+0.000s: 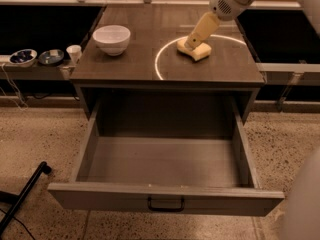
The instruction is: Place sponge into top drawer
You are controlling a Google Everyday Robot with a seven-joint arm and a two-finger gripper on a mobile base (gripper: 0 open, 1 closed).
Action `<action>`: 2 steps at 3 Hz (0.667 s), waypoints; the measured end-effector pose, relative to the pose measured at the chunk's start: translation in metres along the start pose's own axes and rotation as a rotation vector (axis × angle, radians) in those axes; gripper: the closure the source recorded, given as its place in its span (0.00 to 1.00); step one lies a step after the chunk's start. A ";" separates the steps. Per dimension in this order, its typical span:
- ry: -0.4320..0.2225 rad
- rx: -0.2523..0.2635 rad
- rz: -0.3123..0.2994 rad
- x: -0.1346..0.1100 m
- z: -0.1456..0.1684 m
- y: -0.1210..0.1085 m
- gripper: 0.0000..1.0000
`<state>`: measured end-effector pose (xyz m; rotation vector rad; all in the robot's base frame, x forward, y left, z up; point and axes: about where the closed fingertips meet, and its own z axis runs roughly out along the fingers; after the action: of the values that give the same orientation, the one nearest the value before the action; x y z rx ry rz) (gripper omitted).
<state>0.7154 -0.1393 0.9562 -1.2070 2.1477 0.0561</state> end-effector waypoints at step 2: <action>0.010 -0.019 0.056 0.003 0.020 0.000 0.00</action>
Offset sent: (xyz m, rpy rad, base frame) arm 0.0160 0.0037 -0.0258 0.0454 0.0629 -0.0426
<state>0.7250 -0.1345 0.9386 -1.1601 2.1938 0.0952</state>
